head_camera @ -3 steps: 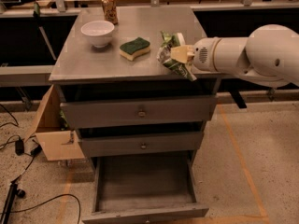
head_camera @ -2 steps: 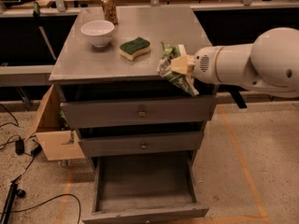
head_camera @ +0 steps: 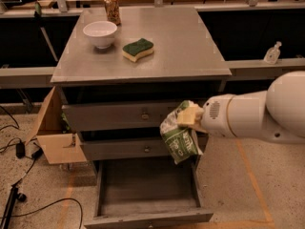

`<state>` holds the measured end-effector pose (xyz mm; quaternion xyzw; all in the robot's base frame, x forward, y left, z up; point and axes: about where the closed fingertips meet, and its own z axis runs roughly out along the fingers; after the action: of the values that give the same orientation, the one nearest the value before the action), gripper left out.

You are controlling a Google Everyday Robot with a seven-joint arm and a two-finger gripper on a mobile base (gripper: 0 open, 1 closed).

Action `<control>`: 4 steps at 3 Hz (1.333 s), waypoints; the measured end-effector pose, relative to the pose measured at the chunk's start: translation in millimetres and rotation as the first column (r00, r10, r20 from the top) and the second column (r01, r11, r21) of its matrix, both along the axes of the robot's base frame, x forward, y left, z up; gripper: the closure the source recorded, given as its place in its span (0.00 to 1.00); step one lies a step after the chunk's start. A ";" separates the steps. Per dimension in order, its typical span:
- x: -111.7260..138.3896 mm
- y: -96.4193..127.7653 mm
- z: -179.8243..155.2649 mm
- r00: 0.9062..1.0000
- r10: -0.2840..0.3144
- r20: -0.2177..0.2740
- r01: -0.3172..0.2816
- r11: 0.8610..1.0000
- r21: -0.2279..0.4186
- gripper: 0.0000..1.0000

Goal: Place green jalapeno chip bag into bottom drawer

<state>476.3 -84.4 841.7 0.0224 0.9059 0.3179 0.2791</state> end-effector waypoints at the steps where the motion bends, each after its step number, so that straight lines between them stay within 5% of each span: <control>1: -20.0 2.5 -67.8 0.979 -0.097 -0.180 0.117 0.988 0.102 1.00; 2: -18.4 7.6 -159.2 0.963 -0.096 -0.251 0.133 0.982 0.134 1.00; 4: -4.3 11.1 -176.5 0.962 -0.104 -0.251 0.151 0.974 0.172 1.00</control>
Offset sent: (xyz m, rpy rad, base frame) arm -0.0163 0.0093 -0.2457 0.1695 0.2788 -0.1123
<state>472.0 -73.4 665.3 0.1457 0.8953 0.3788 0.1838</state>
